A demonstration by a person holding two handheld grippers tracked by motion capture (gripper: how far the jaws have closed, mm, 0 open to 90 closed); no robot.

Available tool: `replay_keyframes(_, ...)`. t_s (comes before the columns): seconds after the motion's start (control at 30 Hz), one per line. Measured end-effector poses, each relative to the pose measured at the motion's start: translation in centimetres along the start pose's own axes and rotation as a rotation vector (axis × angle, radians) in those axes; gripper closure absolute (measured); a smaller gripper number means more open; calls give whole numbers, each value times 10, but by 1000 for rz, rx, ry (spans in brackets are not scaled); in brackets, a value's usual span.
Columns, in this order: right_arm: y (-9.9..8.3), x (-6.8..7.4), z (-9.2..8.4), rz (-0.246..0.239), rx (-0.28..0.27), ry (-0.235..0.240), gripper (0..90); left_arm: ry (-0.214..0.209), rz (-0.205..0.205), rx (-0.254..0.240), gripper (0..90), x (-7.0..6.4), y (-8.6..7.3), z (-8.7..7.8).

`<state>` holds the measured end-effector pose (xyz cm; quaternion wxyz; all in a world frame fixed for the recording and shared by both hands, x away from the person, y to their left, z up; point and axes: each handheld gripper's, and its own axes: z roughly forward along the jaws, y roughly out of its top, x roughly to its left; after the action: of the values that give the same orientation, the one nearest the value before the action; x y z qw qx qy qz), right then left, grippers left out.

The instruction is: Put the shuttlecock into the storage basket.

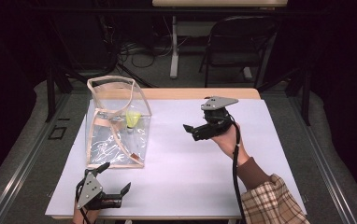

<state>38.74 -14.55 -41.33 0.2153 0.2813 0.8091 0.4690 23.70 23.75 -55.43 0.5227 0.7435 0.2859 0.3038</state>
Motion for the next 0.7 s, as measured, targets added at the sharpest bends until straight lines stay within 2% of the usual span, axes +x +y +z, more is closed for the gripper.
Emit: replay_keyframes(0.7,-40,0,-30,9,-36,-30,39,0,1,2,15,0,0,0)
